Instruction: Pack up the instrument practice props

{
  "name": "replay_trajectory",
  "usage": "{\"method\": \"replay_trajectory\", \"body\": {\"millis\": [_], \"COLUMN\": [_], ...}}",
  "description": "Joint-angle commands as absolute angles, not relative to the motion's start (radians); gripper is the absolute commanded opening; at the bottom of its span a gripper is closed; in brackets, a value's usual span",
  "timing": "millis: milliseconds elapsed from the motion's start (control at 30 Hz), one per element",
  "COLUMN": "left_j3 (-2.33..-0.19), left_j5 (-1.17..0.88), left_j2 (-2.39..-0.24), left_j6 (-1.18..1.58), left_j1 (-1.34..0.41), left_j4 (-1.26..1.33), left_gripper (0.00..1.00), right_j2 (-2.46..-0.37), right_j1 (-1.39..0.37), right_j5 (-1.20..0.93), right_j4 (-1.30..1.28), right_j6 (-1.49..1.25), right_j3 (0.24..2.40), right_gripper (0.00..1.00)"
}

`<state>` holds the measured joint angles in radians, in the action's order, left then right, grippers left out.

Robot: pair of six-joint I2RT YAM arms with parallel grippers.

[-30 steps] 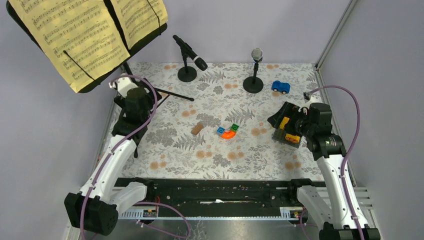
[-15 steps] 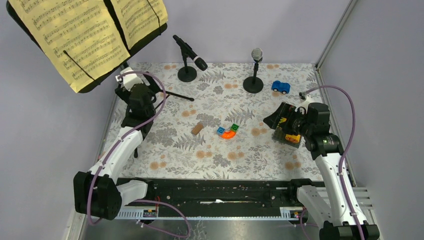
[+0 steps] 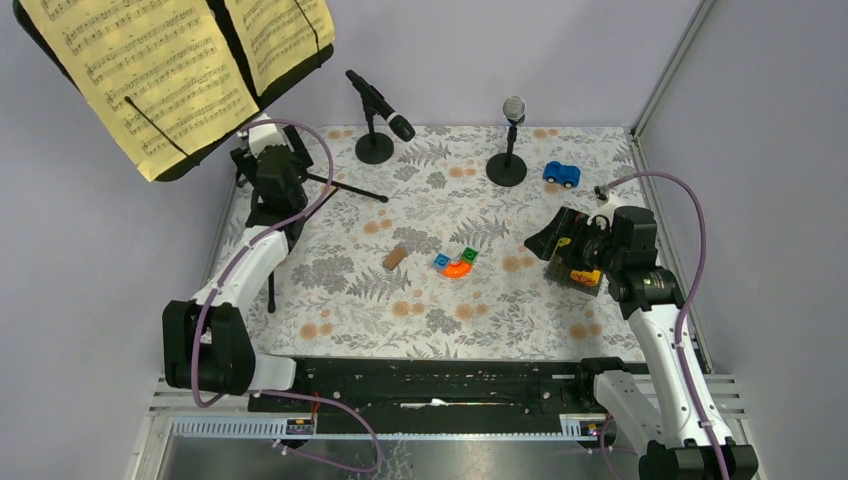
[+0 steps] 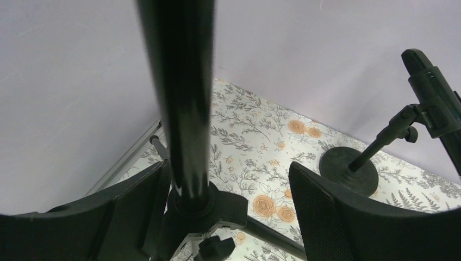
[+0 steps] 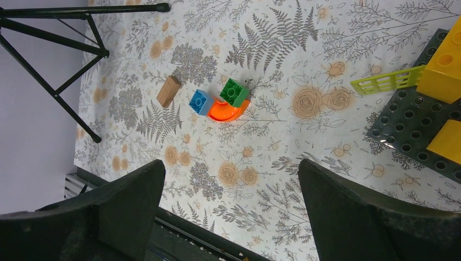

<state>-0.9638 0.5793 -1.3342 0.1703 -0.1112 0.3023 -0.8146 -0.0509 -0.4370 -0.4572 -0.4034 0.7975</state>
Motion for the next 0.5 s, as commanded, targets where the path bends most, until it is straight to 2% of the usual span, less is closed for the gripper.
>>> {"method": "replay_trajectory", "body": {"millis": [0,133,367,467], "left_j3": [-1.036,-1.046,-1.042,-1.035], "left_j5": [0.514,0.493,0.481,0.469], "left_j2": [-1.361,-1.382,-1.421,-1.432], "left_j6": [0.080,0.065,0.037,0.015], "left_j1": [-0.097,-0.083,-0.063,-0.059], "left_j4": [0.401,0.410,0.459,0.493], "left_gripper": [0.81,0.73,0.47,0.40], "right_j2": [-0.817,-0.821,-0.824,-0.819], "right_j1": [-0.046,-0.047,-0.046,-0.046], "right_j5": [-0.470,-0.477,-0.483,-0.484], "right_j4": [-0.416,-0.408,-0.409,-0.408], "right_j6": [-0.388,-0.389,-0.388,-0.389], "right_j3": [0.786,0.785,0.787,0.786], "right_gripper": [1.00,0.99,0.96,0.95]}}
